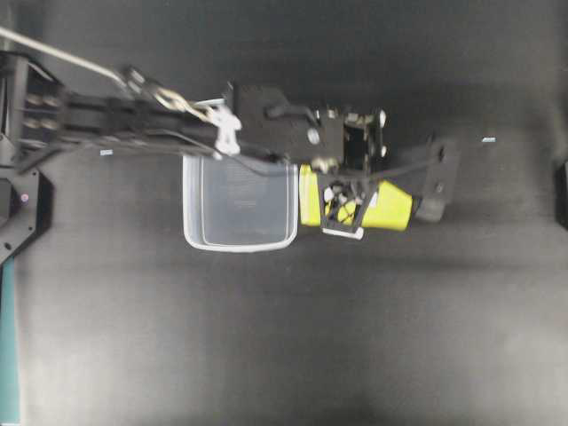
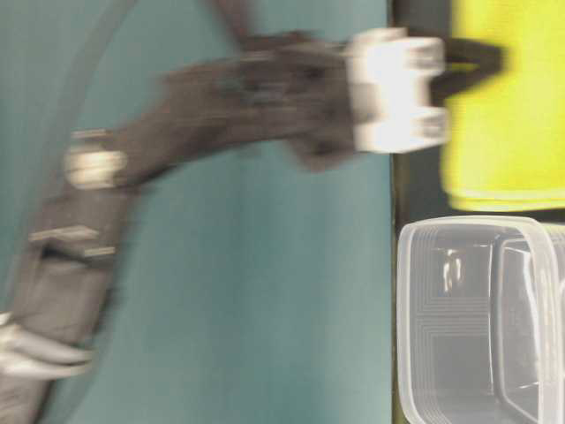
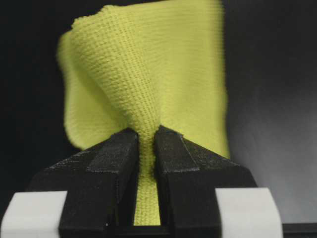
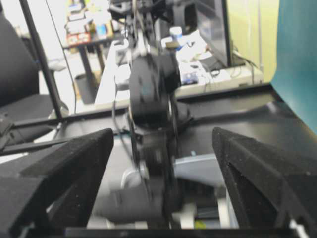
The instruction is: Place the yellow towel into the container with the left arm.
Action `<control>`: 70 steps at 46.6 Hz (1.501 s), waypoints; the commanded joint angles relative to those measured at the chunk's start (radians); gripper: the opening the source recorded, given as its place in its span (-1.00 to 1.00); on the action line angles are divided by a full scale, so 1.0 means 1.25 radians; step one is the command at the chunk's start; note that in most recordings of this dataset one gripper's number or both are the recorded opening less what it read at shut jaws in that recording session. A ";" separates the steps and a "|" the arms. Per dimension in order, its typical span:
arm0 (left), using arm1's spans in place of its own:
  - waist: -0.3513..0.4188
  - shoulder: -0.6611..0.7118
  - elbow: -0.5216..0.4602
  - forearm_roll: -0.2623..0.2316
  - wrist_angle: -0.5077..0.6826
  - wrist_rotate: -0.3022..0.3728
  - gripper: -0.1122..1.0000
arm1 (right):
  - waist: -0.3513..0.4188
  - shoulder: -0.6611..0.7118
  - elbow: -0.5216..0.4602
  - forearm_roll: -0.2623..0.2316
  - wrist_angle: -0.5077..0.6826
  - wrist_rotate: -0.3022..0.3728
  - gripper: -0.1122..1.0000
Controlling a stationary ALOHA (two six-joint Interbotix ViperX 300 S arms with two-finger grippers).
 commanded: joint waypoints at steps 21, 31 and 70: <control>-0.006 -0.389 0.209 0.002 0.177 -0.010 -0.68 | -0.002 0.009 -0.017 0.002 -0.045 0.004 0.59; 0.007 -0.481 0.384 0.002 0.049 -0.010 -0.68 | -0.002 0.010 -0.016 0.004 -0.060 0.004 0.59; 0.034 -0.460 0.486 0.002 -0.067 -0.050 0.04 | -0.002 0.016 -0.013 0.005 -0.061 0.004 0.59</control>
